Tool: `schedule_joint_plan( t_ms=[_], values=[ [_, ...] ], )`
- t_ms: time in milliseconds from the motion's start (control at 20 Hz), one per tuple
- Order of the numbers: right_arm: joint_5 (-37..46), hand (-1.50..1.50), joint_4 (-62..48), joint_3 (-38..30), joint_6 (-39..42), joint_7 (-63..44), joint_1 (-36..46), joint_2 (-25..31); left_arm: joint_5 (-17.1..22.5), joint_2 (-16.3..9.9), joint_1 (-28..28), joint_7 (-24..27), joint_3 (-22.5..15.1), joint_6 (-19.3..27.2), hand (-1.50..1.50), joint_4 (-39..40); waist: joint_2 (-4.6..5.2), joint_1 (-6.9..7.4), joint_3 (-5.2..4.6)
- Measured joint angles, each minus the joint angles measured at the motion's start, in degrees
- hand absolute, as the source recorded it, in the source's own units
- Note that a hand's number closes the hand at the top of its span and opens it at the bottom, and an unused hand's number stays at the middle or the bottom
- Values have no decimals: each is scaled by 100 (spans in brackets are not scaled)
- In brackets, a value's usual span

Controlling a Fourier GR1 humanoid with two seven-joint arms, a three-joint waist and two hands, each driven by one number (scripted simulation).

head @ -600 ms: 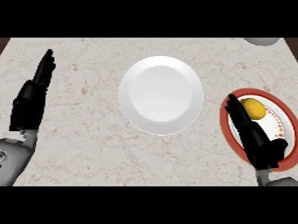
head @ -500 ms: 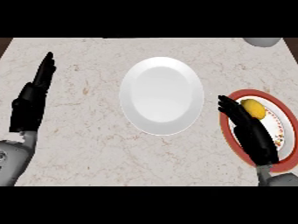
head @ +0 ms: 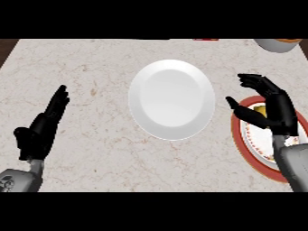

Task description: Pick the lemon from the plate and place it in the plate

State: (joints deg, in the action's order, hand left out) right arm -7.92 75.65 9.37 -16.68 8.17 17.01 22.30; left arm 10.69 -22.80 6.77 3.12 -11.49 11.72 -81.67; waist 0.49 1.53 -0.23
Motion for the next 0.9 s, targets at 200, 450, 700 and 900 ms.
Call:
schedule_joint_plan(
  t_ms=[200, 450, 700, 900],
  values=[
    [262, -150, -511, -85, -220, 1164, -178, -386, 139, 88, -173, 313, 144, -278, 0, 283, -20, -73, 16],
    [627, -150, -353, -246, -542, 1551, -632, -277, 168, 78, -372, 452, 332, -479, 0, 312, -46, -138, 21],
    [1077, -150, 346, -288, -770, 795, -1041, 204, 161, 94, -329, 516, 478, -628, 0, 496, -60, -192, 17],
    [1541, -150, 621, -148, -524, -207, -1130, 857, 170, 77, -347, 494, 526, -701, 0, 482, -64, -188, 11]
  ],
)
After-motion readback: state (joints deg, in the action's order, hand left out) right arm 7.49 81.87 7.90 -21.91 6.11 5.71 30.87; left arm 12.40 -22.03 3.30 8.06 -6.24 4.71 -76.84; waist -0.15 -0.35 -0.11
